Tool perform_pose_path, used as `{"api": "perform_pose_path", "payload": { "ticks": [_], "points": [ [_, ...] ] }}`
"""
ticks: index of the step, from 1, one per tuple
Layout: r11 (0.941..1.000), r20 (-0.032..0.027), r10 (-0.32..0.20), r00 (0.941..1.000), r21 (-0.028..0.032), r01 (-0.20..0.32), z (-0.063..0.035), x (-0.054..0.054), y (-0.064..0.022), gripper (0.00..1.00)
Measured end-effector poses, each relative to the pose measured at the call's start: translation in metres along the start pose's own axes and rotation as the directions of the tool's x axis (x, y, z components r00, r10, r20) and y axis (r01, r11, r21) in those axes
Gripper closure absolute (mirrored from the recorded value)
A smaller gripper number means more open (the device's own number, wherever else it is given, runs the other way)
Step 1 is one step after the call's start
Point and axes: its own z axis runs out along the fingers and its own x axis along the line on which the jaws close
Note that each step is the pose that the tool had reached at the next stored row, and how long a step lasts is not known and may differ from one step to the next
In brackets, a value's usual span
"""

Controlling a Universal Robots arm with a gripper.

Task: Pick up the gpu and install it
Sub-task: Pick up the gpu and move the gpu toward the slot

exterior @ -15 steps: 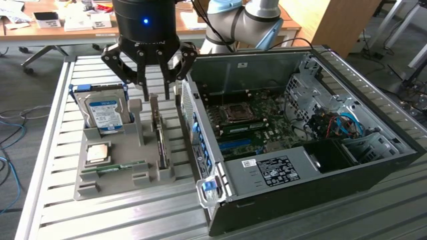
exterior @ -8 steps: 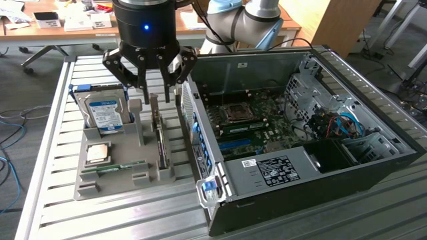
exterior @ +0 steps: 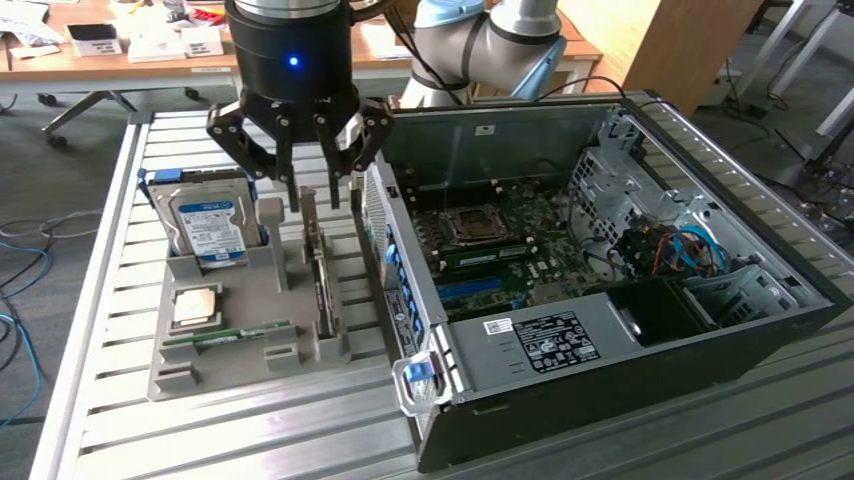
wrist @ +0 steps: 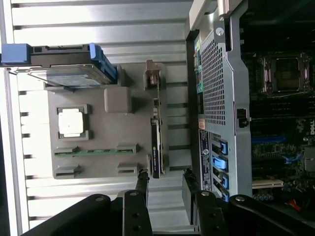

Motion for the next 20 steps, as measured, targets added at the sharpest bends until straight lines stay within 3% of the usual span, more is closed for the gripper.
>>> {"api": "perform_pose_path", "payload": {
  "ticks": [20],
  "points": [
    [1.0000,0.0000,0.000,1.0000,0.0000,0.000,0.0071,0.0002,-0.0003,0.58]
  ]
}}
